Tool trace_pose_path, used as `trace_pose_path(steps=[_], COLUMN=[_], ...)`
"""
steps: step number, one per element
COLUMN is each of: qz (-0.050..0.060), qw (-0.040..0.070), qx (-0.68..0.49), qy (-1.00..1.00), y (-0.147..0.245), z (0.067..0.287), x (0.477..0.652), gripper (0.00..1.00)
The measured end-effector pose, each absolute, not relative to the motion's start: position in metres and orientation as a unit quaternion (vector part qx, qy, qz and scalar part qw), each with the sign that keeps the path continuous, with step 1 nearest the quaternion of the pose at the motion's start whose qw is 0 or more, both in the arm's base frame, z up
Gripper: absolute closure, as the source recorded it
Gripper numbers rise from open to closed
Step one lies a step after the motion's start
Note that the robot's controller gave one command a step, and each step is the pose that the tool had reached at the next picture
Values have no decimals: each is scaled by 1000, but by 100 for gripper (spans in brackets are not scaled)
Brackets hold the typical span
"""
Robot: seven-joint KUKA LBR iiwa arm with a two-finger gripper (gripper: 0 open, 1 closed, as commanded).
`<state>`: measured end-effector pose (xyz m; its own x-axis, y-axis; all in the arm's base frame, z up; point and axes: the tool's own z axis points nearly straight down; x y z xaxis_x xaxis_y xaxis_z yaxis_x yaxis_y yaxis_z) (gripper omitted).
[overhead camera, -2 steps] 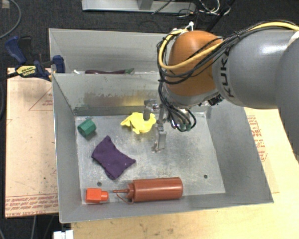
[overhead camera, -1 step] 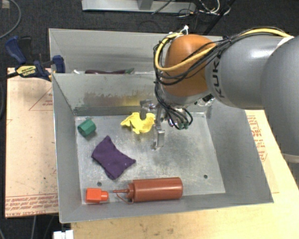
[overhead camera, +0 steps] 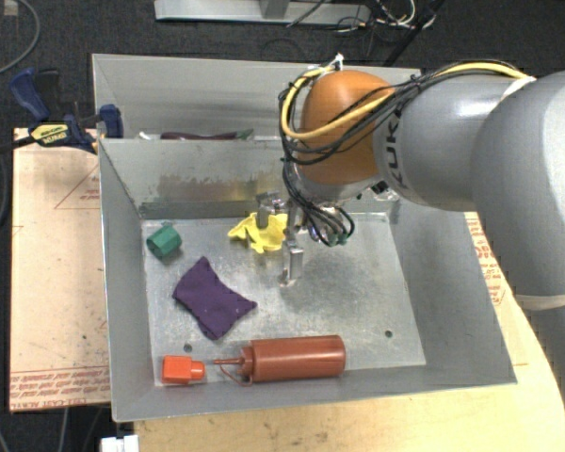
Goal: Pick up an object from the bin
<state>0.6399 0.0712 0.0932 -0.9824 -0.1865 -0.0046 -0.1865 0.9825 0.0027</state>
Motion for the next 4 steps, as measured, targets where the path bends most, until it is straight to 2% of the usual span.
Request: trace_pose_path(steps=[1,2,3,4], qz=[4,4,4,5], qw=[13,13,11,15], qx=[89,90,87,86], qy=[996,996,996,996], y=[93,93,85,86], z=[75,75,130,173], x=[659,659,655,655], gripper=[100,100,100,100])
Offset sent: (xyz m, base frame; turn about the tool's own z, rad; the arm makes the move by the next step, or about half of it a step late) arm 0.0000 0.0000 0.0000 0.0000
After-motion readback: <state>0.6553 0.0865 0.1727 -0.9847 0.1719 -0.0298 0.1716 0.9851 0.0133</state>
